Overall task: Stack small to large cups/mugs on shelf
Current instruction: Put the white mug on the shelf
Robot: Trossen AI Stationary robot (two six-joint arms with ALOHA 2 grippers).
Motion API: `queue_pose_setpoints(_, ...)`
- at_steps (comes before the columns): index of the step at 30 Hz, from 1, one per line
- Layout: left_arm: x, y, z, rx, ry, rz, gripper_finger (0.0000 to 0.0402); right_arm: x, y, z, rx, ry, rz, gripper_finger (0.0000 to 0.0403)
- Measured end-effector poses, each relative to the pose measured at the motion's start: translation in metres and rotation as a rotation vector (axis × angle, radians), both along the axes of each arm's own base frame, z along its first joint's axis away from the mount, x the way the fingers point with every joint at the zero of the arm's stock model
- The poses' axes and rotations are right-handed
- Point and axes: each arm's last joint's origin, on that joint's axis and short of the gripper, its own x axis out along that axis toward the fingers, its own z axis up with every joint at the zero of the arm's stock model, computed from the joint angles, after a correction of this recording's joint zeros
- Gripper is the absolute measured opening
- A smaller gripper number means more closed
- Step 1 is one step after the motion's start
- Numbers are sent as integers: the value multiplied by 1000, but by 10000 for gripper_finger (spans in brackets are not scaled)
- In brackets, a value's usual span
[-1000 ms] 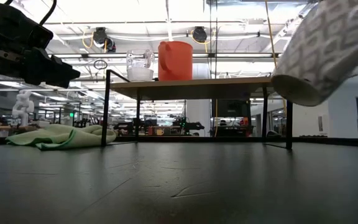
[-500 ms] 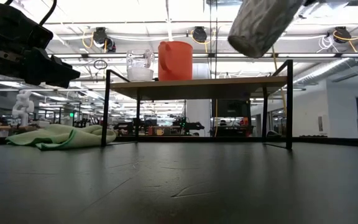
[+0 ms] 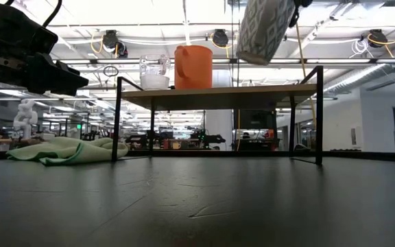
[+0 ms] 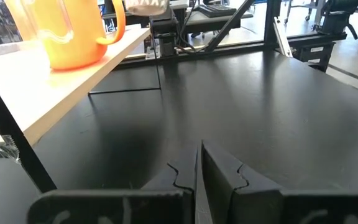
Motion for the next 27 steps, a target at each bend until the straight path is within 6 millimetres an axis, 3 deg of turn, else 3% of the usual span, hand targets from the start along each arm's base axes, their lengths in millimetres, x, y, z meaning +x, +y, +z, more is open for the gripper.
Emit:
queue_pose_setpoints(9,0,0,0,-1,2,0,26,17,-31,4,34,137,-41,3)
queue_pose_setpoints(20,0,0,-1,1,6,-1,26,31,-53,9,28,273,-47,3)
queue_pose_setpoints(27,0,0,-1,3,6,-1,26,38,-68,1,30,310,-66,3)
